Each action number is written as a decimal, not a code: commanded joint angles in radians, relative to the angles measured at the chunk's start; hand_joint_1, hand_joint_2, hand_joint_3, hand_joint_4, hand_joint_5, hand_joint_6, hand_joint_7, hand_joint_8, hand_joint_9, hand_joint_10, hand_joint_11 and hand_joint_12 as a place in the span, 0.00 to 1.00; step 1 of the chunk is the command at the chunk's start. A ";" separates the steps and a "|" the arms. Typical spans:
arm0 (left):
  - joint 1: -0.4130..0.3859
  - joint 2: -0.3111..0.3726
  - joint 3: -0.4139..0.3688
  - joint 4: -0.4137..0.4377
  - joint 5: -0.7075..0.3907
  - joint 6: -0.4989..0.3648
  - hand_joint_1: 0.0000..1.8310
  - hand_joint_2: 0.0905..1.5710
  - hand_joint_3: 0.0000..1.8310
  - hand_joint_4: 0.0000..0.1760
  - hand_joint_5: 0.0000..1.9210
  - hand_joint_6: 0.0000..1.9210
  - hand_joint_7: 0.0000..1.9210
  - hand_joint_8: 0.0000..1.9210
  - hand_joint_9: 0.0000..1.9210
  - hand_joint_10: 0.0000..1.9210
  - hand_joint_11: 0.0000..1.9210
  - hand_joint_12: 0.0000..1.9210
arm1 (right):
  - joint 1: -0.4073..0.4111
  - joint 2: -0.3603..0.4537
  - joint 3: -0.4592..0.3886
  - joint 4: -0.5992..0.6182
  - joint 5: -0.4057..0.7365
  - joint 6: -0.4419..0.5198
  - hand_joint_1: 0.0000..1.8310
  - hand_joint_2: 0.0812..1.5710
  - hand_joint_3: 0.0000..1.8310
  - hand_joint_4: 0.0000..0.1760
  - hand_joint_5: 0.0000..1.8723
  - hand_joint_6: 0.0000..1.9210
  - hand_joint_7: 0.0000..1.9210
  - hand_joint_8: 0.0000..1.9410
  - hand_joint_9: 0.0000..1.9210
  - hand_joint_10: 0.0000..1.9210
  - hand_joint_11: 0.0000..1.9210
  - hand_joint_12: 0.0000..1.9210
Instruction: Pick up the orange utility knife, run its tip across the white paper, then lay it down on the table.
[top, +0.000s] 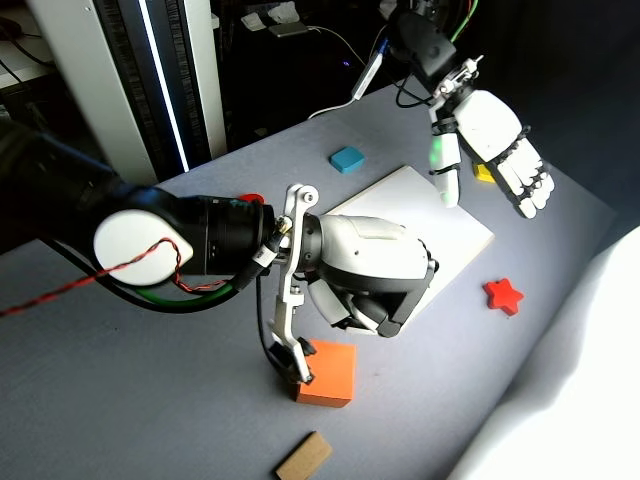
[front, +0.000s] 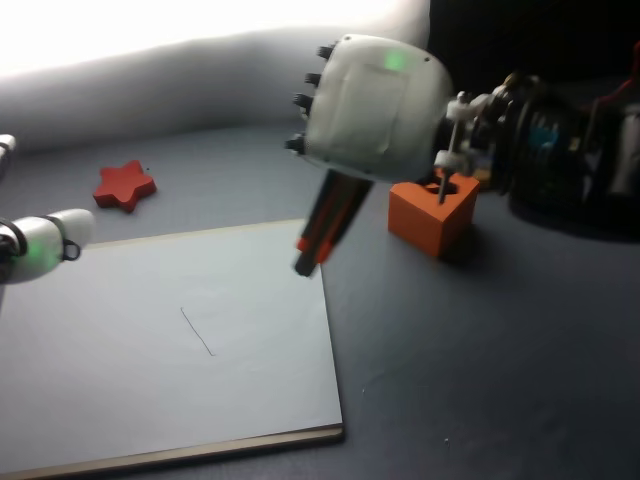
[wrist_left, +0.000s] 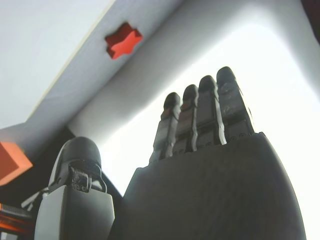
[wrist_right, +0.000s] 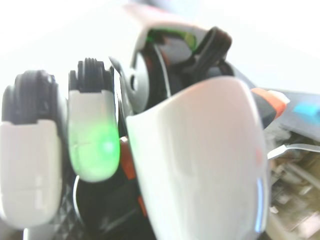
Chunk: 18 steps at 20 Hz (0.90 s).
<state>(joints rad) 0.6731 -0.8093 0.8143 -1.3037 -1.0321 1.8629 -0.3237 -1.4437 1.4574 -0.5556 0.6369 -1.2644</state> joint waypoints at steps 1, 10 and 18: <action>0.003 0.016 0.008 0.037 -0.083 0.001 0.00 0.77 0.00 0.00 0.00 0.00 0.00 0.00 0.00 0.00 0.00 0.00 | 0.006 -0.010 0.009 0.050 0.234 -0.061 0.86 0.59 0.41 1.00 0.81 1.00 0.91 1.00 0.97 1.00 0.98 1.00; 0.054 0.026 0.025 -0.033 -0.096 -0.015 0.00 0.77 0.00 0.00 0.00 0.00 0.00 0.00 0.00 0.00 0.00 0.00 | -0.062 -0.216 0.194 -0.074 0.540 -0.336 0.84 0.60 0.40 1.00 0.80 1.00 0.91 1.00 0.96 1.00 0.98 1.00; 0.086 0.027 0.019 -0.033 -0.109 -0.044 0.00 0.77 0.00 0.00 0.00 0.00 0.00 0.00 0.00 0.00 0.00 0.00 | -0.099 -0.374 0.329 -0.074 0.622 -0.405 0.83 0.59 0.41 1.00 0.80 1.00 0.91 1.00 0.97 1.00 0.98 1.00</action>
<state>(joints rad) 0.7635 -0.7948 0.8318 -1.3849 -1.0451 1.8198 -0.4294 -1.8191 1.7855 -0.6838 1.1469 -1.6436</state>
